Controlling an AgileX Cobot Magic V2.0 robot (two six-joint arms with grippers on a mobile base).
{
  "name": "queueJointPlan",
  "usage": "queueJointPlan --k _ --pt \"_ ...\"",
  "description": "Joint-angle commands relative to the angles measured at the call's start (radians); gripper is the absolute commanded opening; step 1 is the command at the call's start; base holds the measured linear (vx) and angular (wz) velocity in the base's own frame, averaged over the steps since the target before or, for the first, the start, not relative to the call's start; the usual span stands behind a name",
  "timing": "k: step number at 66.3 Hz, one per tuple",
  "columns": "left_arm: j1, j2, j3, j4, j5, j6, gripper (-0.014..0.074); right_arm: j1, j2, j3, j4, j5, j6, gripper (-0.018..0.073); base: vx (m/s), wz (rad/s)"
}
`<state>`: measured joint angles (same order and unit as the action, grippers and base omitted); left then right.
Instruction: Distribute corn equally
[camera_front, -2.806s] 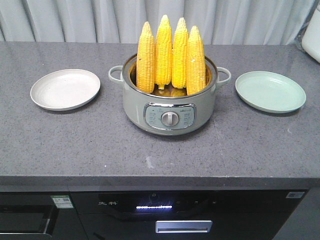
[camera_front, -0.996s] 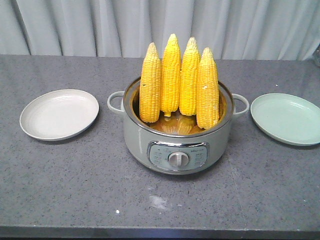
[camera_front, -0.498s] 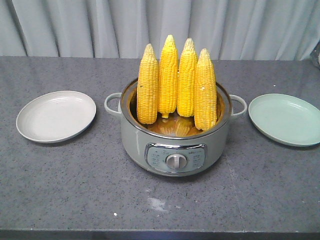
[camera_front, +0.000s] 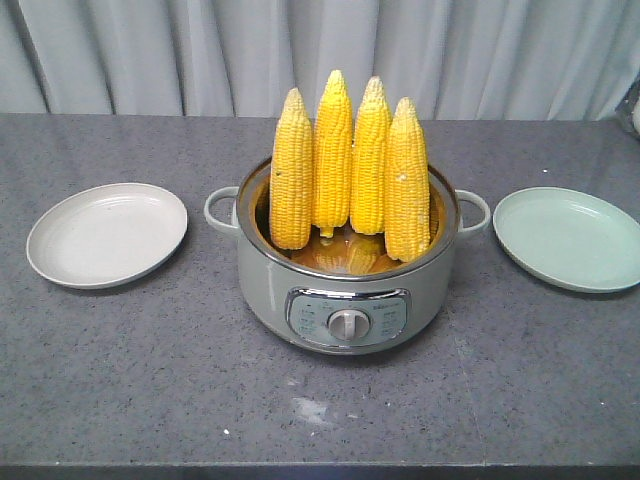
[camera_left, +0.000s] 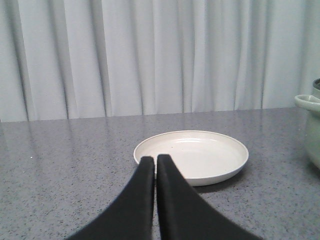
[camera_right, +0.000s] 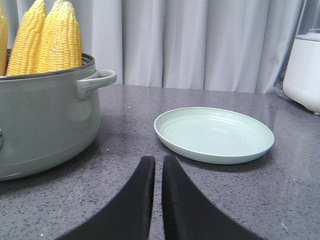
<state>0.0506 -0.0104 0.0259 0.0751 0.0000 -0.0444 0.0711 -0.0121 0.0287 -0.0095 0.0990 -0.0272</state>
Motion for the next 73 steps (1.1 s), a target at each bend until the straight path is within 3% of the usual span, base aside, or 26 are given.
queueJointPlan --k 1,55,64,73 --pt "-0.008 -0.017 0.014 -0.01 -0.07 0.0 -0.0006 -0.006 -0.001 0.007 -0.006 -0.078 -0.004 0.0036 0.02 -0.08" --pt "-0.008 -0.017 0.01 -0.01 -0.099 -0.001 -0.0006 -0.006 -0.001 0.006 -0.011 -0.12 -0.018 0.0036 0.01 -0.02" --pt "-0.008 -0.017 -0.01 -0.037 -0.201 -0.093 -0.0006 -0.006 -0.001 -0.03 0.031 -0.168 -0.001 0.0036 0.0 0.0" --pt "-0.008 0.002 -0.138 -0.033 -0.174 -0.107 -0.0006 -0.006 0.023 -0.146 0.053 -0.121 0.0 0.0036 0.0 0.0"
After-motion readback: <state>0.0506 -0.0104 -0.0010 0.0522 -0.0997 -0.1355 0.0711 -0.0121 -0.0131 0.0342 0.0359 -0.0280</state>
